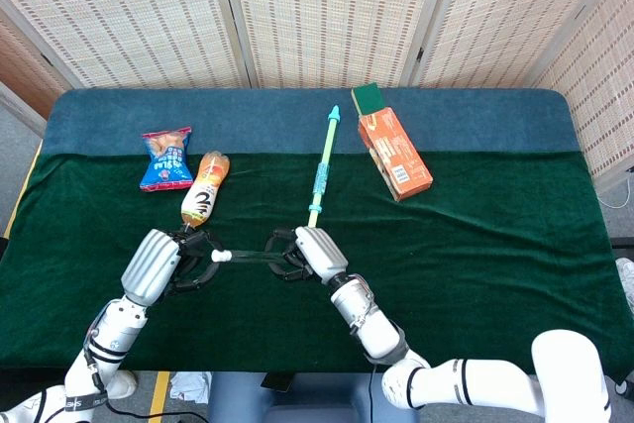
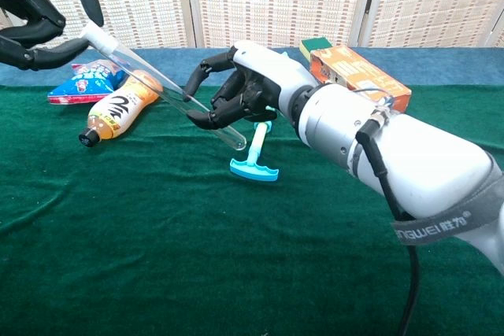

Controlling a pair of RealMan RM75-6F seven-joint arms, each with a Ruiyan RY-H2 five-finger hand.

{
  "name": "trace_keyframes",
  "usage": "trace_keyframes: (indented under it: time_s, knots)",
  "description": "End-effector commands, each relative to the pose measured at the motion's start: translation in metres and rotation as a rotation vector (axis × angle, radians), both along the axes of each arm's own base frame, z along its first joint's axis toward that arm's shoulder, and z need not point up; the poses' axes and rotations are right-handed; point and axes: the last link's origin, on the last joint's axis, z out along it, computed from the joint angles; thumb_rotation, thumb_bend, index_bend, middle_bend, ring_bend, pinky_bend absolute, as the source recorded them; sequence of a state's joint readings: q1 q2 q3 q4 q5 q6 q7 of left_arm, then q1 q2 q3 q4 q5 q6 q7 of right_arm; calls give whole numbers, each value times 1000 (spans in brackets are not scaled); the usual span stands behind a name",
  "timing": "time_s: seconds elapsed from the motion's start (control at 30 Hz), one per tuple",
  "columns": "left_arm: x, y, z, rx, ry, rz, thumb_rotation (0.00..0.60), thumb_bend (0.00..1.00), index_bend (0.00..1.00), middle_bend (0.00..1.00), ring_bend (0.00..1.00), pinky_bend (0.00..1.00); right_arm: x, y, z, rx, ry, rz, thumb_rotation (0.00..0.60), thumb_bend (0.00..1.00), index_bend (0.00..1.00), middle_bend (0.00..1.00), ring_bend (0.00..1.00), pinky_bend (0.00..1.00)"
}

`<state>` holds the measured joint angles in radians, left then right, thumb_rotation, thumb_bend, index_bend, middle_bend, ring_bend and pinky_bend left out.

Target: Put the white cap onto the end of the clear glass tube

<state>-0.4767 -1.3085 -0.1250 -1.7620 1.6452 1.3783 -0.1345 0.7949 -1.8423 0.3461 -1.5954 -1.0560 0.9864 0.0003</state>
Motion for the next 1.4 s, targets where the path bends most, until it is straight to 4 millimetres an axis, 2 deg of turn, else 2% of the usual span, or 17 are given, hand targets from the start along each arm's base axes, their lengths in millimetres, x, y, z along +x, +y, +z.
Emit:
trace_keyframes:
  time_s: [0.03, 0.63, 0.73, 0.77, 0.87, 0.97, 1.07, 1.17, 1.3, 1.4]
  knots:
    - [0, 0, -1, -3, -5, 3, 600, 572, 637, 1000, 909, 835, 0, 0, 0, 1, -2, 0, 600, 755, 845, 1000, 1000, 1000]
    - [0, 1, -3, -9, 1, 7, 600, 573, 620, 1000, 908, 835, 3, 1, -2, 7, -13, -1, 600, 755, 845, 1000, 1000, 1000]
    - [-2, 1, -3, -16, 18, 13, 600, 557, 480, 1000, 899, 835, 1, 1, -2, 5, -3, -2, 600, 754, 845, 1000, 1000, 1000]
    - [-3, 2, -2, -17, 18, 15, 600, 514, 371, 1000, 891, 835, 0, 0, -2, 4, 5, -3, 600, 754, 844, 1000, 1000, 1000]
    - [-7, 3, 1, -31, 31, 27, 600, 369, 163, 994, 856, 835, -7, -1, -3, 1, 34, -11, 600, 754, 845, 1000, 1000, 1000]
    - [-14, 3, 3, -54, 67, 41, 600, 278, 70, 922, 782, 824, -13, -1, -2, -5, 63, -14, 600, 754, 845, 1000, 1000, 1000]
    - [-21, 2, 5, -65, 93, 55, 600, 237, 13, 793, 668, 781, -20, 0, -1, -17, 101, -9, 600, 754, 845, 1000, 1000, 1000]
    - [-30, 2, 10, -46, 107, 74, 600, 234, 6, 689, 567, 729, -33, 2, 2, -38, 169, 8, 600, 754, 845, 1000, 1000, 1000]
    - [-49, 7, 18, 9, 154, 122, 600, 234, 15, 607, 480, 652, -51, 6, 3, -49, 253, 12, 600, 755, 845, 1000, 1000, 1000]
    - [-59, 9, 22, 36, 185, 154, 600, 234, 17, 583, 446, 591, -62, 9, 0, -55, 305, 11, 600, 754, 845, 1000, 1000, 1000]
